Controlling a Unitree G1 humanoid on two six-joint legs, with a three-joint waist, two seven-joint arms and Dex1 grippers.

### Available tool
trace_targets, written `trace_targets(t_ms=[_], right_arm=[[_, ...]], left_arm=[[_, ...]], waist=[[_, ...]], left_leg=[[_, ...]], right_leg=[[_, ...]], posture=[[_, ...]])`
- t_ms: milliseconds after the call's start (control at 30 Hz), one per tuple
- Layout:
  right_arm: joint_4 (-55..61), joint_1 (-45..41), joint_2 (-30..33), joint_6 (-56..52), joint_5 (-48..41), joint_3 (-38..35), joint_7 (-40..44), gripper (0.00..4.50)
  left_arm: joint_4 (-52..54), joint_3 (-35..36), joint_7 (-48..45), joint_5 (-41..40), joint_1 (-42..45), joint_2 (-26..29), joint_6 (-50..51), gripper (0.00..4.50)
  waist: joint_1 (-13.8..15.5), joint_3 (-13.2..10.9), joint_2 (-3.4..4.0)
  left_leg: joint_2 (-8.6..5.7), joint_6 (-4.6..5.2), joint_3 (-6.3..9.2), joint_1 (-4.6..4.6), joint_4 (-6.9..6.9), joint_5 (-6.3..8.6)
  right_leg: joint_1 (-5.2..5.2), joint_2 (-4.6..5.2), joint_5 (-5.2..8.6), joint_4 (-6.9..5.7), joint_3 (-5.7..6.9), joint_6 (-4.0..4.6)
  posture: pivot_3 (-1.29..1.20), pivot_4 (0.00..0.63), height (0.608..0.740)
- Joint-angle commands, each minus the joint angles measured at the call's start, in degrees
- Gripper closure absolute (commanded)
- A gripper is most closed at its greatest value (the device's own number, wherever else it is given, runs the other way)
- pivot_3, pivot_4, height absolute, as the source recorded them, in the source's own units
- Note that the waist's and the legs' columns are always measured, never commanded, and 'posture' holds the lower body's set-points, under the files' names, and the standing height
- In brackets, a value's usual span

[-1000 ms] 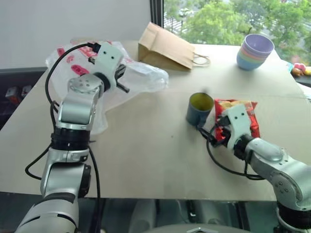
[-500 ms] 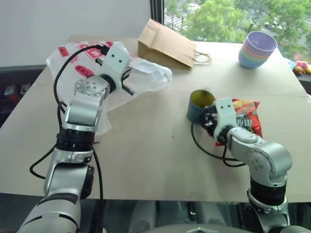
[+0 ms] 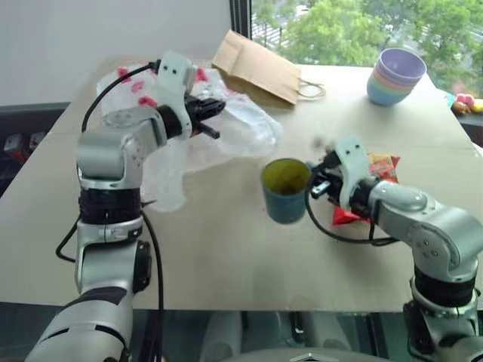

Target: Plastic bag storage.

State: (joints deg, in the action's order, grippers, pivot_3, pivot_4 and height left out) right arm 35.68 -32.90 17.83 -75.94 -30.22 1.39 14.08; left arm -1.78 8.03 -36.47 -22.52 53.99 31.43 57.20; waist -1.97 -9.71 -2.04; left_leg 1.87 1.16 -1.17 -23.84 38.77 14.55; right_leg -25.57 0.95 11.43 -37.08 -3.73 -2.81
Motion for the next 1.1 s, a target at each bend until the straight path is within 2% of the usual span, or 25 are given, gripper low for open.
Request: trace_targets(t_ms=[33, 300, 467, 567, 733, 967, 1100], right_arm=[[-5.11, -4.33, -2.55, 2.96, 2.2, 2.52, -1.41, 4.47], [-20.3, -12.2, -12.37, 11.26, 6.17, 4.46, -3.62, 4.47], [-31.72, -15.95, -17.31, 18.62, 9.59, 6.97, -3.11, 4.47], [-43.15, -19.72, -19.18, 25.38, 14.97, 4.17, -9.96, 4.47], [-51.03, -22.49, -20.5, 31.22, 17.33, 1.1, -13.24, 4.47], [-58.94, -26.93, -24.4, 38.98, 18.06, -1.45, -13.37, 4.47], [-63.08, -27.55, -27.18, 46.88, 17.39, -0.85, -7.79, 4.47]], left_arm=[[3.58, 1.58, 0.01, -3.51, 2.2, -0.22, 2.91, 4.5], [6.94, 9.42, 4.23, -14.49, 3.8, -4.69, 16.08, 4.5], [8.86, 10.54, 7.57, -17.58, 4.36, -6.79, 20.74, 4.5], [11.03, 11.59, 7.71, -20.72, 3.58, -6.68, 24.98, 4.5], [11.07, 15.91, 10.22, -24.25, 4.62, -8.59, 30.8, 4.5], [8.15, 21.6, 17.14, -26.66, 6.77, -13.48, 35.3, 4.5], [5.35, 26.51, 24.03, -31.57, 9.04, -18.62, 35.3, 4.5]], waist=[[-0.26, 0.0, 0.0], [-0.5, -0.01, 0.02], [-0.53, -0.01, 0.02], [-0.45, -0.02, 0.03], [-0.42, -0.02, 0.03], [-1.45, -0.04, 0.07], [-1.59, -0.04, 0.07]], left_leg=[[0.0, 0.0, 0.0, 0.01, 0.0, 0.0], [0.0, -0.01, 0.0, -0.03, -0.01, 0.0], [-0.02, -0.01, 0.02, -0.02, -0.01, 0.0], [-0.05, -0.06, 0.03, 0.0, 0.0, -0.03], [-0.1, -0.13, 0.09, 0.01, 0.0, -0.07], [-0.09, -0.15, 0.2, 0.07, -0.11, -0.08], [-0.09, -0.19, 0.41, 0.07, -0.12, -0.09]], right_leg=[[0.0, 0.0, 0.0, -0.02, 0.0, 0.0], [-0.1, 0.01, -0.01, -0.12, -0.01, 0.02], [-0.1, 0.04, -0.01, -0.18, 0.0, 0.02], [-0.1, 0.07, -0.02, -0.29, -0.01, 0.02], [-0.1, 0.14, -0.02, -0.32, 0.03, 0.03], [-0.13, 0.12, -0.02, -0.35, -0.01, 0.04], [-0.13, 0.16, -0.03, -0.37, 0.01, 0.04]], posture=[[0.0, 0.15, 0.74], [0.0, 0.15, 0.74], [0.0, 0.15, 0.74], [0.0, 0.15, 0.74], [0.0, 0.15, 0.74], [0.0, 0.15, 0.74], [0.0, 0.15, 0.74]])
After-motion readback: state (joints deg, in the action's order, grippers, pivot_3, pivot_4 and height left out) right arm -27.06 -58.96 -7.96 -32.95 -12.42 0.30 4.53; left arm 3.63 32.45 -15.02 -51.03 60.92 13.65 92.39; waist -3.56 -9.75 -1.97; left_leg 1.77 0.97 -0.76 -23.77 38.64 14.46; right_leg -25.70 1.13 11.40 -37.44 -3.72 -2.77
